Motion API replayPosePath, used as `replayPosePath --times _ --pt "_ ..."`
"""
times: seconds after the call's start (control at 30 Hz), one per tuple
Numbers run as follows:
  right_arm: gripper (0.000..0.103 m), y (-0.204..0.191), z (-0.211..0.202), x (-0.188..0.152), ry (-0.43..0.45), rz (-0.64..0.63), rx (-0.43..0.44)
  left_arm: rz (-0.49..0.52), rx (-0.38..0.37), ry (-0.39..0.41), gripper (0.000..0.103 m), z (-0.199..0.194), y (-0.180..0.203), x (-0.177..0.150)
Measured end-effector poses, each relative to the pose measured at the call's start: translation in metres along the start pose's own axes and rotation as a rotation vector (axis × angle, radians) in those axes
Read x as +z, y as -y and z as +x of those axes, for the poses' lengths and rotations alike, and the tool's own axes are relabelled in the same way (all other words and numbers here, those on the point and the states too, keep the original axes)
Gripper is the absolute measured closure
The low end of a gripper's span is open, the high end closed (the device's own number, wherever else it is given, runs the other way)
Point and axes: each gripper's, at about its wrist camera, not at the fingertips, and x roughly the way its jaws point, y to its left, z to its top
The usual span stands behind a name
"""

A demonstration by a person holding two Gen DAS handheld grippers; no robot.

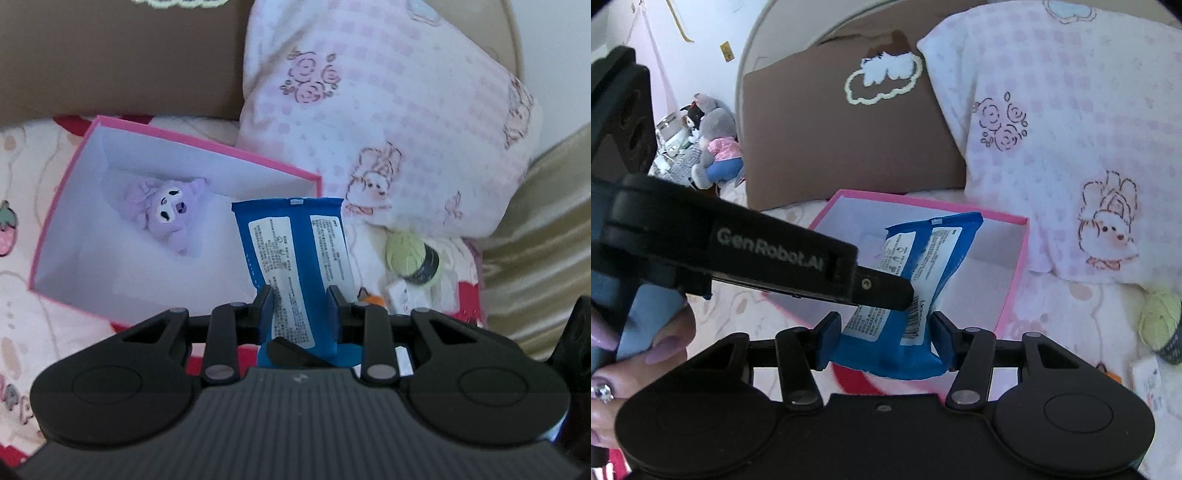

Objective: Organize objects
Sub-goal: 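Carry the blue snack packet with both grippers over the pink box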

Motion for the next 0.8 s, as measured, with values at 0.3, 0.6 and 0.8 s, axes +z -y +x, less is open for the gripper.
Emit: replayPosePath --times 0.3,0.6,0.8 --pt "0.063 0.028 0.063 0.012 -0.051 0.027 -0.011 -0.024 0.046 -0.047 0.075 0.058 -0.026 0.023" --pt "0.067 0.039 0.111 0.008 -0.140 0.040 -0.049 -0.086 0.040 -0.143 0.074 0.108 -0.055 0.037" --pt "0.066 0.036 0.127 0.016 -0.156 -0.039 -0.110 -0.099 -0.014 -0.165 0.071 0.127 -0.070 0.052"
